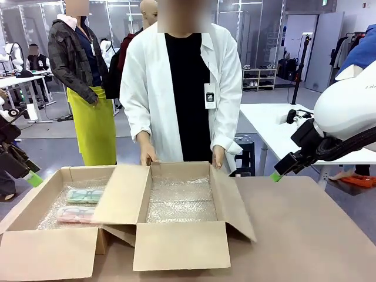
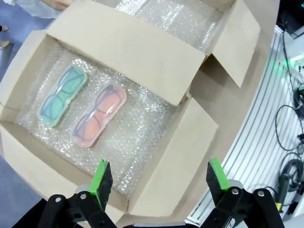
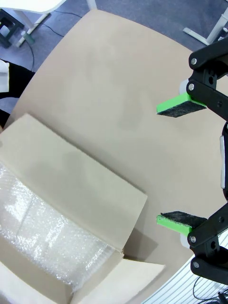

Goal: Pack the glasses set securely to prepare it for shipping.
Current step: Position the Package Box on the left side of the table.

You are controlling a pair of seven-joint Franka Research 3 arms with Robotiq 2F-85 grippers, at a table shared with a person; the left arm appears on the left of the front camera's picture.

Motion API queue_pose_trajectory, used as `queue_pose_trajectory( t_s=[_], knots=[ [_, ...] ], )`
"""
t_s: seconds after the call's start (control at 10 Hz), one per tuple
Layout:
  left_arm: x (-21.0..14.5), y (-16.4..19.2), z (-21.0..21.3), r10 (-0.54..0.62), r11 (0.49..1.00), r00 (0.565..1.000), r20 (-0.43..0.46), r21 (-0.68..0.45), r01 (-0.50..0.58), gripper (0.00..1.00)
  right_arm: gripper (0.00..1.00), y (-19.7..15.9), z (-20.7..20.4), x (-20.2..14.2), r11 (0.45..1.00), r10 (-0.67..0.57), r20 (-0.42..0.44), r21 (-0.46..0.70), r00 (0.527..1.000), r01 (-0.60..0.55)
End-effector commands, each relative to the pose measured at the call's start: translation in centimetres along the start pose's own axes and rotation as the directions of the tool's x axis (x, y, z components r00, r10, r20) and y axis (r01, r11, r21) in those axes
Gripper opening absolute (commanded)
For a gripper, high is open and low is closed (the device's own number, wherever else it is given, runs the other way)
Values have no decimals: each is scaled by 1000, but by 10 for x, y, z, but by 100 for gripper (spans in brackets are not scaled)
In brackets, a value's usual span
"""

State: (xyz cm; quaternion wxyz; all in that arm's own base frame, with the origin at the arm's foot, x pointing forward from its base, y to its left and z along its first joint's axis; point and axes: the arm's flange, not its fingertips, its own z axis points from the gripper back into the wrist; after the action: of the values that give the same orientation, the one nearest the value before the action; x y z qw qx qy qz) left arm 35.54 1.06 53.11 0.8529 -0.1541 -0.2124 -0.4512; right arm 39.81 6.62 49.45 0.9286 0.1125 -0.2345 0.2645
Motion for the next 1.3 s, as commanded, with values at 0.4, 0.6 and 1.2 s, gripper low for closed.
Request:
queue_pose_trajectory(
  t_s=[0.4, 0.6, 1.2],
  knots=[
    [1, 0, 2, 3, 1000, 1000, -8, 16, -3, 100, 100, 1, 0, 2, 1000, -3, -6, -3, 1000, 3],
    [1, 0, 2, 3, 1000, 1000, -8, 16, -3, 100, 100, 1, 0, 2, 1000, -3, -6, -3, 1000, 3],
    [1, 0, 2, 3, 1000, 1000, -8, 16, -3, 100, 100, 1, 0, 2, 1000, -3, -6, -3, 1000, 3]
  ],
)
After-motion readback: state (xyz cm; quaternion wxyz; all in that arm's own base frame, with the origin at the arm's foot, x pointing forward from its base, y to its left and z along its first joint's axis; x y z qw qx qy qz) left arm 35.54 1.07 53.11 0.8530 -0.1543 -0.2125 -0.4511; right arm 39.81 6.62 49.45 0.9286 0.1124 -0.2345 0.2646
